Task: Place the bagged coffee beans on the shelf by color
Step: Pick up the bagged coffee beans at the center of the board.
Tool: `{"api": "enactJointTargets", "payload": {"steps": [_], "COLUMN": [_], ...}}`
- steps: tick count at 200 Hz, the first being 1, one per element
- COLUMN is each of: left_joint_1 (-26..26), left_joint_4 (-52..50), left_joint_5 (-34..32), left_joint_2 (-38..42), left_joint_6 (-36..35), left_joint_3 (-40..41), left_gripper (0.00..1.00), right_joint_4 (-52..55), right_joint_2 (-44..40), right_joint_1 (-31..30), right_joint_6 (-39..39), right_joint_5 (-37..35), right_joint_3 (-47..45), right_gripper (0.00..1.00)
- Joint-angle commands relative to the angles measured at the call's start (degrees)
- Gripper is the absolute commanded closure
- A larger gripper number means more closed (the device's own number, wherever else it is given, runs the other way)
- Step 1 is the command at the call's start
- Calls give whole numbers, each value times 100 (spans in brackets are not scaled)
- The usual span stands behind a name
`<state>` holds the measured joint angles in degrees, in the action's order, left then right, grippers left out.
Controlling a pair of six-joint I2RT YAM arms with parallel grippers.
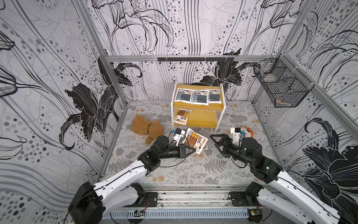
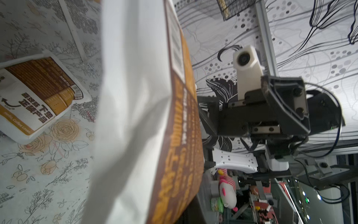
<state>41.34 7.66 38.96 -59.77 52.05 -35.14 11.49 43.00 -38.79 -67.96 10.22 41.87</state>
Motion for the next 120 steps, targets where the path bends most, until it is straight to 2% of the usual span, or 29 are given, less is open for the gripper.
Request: {"api": "enactJointTargets", "payload": {"steps": [1,20,47,88,120], "left_joint_1": [-50,-65,-92,-170,-201], "left_joint_4": [-440,-657,-822,-1010,-1007], "left_joint_5": [911,1076,1200,1331,1454], "left_joint_2": [8,-4,22,92,161], "left_joint_6": [-541,-730,-851,-971,-970], "left_joint_3": [-226,-304,-378,-387,-381], "left_gripper": [100,100,100,100,100], "right_joint_4": [492,774,782,935,1342], "right_joint_2": [453,975,1419,1502,1440], "right_joint_1": [251,293,292,293,292], "right_joint_6": [1409,1969,2264,2496,2756], "right_joint_5": [1607,2097,2586,2988,2937], "right_joint_3": [640,1199,1531,1562,1609], "right_gripper": [2,2,5,8,8]}}
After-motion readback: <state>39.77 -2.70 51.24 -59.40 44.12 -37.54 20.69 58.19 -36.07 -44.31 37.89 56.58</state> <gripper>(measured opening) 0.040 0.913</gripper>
